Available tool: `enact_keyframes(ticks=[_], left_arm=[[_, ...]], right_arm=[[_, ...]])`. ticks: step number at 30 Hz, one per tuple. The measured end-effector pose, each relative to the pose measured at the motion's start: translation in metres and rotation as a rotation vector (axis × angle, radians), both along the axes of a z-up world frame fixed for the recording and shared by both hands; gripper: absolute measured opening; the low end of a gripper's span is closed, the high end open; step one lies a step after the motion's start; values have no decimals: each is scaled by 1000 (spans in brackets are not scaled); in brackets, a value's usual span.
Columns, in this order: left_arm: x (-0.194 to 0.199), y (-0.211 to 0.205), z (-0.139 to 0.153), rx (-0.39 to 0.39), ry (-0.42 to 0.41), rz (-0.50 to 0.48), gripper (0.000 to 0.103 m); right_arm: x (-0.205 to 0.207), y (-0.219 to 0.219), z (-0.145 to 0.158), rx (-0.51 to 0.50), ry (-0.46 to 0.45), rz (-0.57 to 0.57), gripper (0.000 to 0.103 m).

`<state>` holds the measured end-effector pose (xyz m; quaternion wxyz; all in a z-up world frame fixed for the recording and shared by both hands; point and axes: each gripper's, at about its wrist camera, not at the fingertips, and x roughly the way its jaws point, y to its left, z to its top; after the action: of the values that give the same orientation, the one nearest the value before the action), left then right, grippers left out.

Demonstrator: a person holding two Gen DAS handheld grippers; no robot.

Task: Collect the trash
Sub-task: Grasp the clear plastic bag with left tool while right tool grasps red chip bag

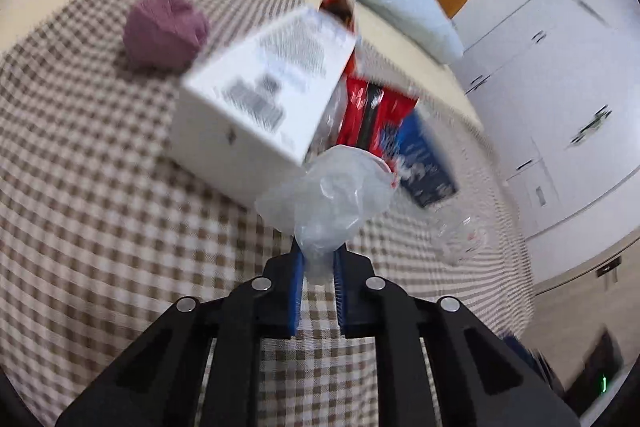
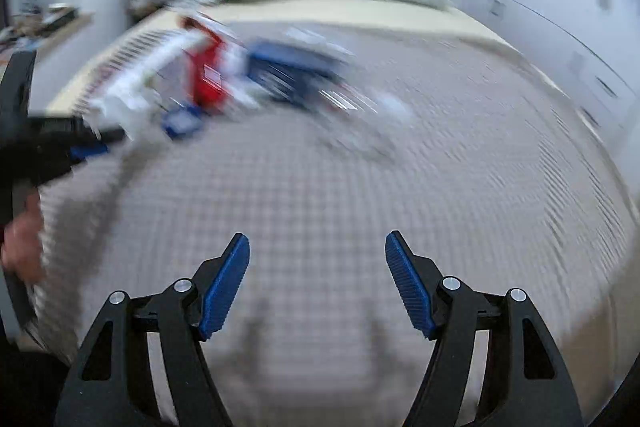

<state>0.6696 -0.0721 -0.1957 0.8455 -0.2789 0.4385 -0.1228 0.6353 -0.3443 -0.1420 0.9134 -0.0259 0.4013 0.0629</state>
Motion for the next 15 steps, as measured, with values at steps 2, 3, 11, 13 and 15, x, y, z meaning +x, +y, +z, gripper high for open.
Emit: enact_keyframes(ticks=[2, 3, 11, 13, 15], left_arm=[[-2, 10, 8, -20, -13, 3, 11], [-3, 14, 10, -23, -22, 2, 11], [-2, 20, 4, 0, 12, -1, 11], [0, 19, 2, -12, 12, -1, 11], [0, 21, 2, -16, 17, 5, 11]], right_arm=[[29, 19, -2, 33, -7, 49, 68], [50, 30, -6, 28, -2, 58, 68], [142, 76, -28, 20, 39, 99, 52], [153, 81, -32, 32, 57, 102, 47], [157, 84, -37, 49, 77, 103, 45]])
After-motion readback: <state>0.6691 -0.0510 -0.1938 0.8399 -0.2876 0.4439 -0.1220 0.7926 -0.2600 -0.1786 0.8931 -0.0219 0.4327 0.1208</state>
